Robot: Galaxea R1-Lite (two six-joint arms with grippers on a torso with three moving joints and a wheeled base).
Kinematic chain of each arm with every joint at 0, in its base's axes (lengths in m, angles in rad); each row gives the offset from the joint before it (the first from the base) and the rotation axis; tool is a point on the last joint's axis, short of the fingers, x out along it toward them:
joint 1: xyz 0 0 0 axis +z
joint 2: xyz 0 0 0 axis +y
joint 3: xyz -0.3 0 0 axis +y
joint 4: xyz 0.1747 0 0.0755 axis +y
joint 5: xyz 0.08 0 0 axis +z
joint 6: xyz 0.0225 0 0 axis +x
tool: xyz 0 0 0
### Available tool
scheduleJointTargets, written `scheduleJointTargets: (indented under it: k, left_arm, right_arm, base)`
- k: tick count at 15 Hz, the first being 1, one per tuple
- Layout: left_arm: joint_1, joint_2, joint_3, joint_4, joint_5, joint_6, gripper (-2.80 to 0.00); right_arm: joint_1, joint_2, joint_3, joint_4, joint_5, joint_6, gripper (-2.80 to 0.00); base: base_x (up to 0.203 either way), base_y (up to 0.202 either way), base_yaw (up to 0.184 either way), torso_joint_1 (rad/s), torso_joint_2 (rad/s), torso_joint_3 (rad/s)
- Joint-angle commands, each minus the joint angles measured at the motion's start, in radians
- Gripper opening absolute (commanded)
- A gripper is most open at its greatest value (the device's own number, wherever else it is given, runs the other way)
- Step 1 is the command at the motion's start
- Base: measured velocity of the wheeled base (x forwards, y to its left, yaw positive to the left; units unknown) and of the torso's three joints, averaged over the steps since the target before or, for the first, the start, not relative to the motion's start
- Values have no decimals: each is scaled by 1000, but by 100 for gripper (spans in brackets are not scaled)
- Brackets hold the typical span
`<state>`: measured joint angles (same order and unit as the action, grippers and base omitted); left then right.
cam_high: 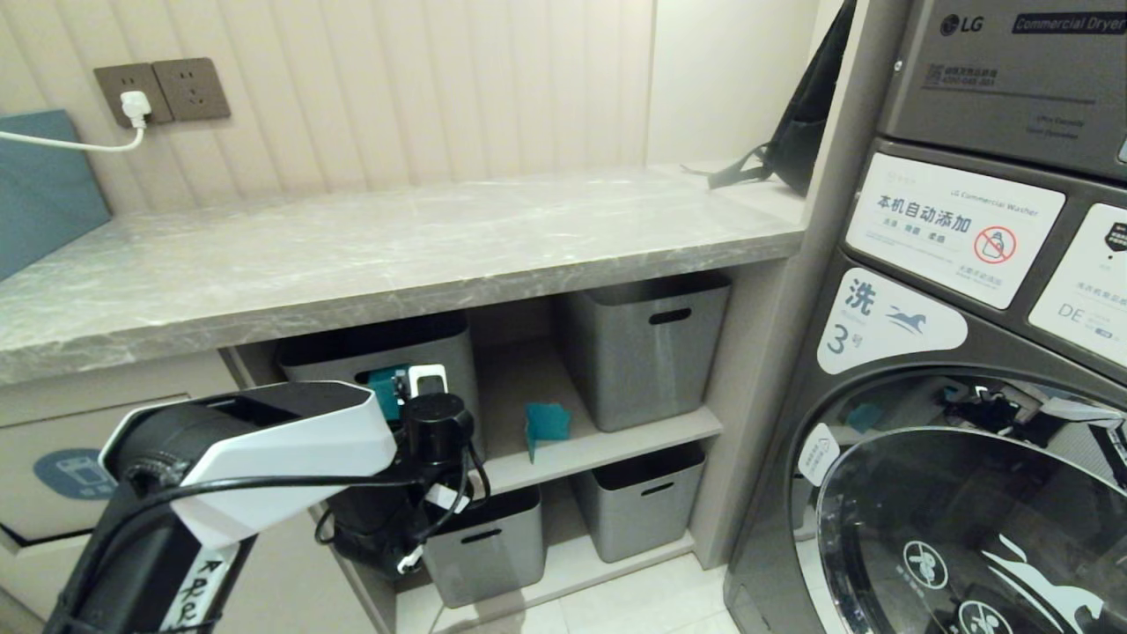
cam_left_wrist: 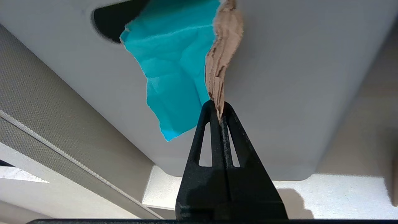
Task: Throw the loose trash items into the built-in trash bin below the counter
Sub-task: Pick up the garbage
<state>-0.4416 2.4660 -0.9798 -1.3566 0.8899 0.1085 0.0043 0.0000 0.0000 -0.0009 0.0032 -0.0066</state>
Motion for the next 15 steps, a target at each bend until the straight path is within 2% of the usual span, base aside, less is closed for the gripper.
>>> scheduleJointTargets:
  k: [1,6,12,15]
  left_arm:
    - [7,1,-2,-9,5,2,-280]
    - [0,-26,23,-12,11,3,-280]
    - [-95,-288,412,-10,12,-12,-280]
    - [-143,-415,528,-8,11,-17,-280]
  right_arm:
    - [0,-2,0,-1,0,0,-280]
    - [0,-2,0,-1,0,-1,-280]
    - [0,-1,0,-1,0,0,-280]
    - [0,-2,0,-1,0,-1,-280]
  base:
    - [0,0,0,0,0,0]
    - [0,0,0,0,0,0]
    - [0,0,0,0,0,0]
    - [0,0,0,0,0,0]
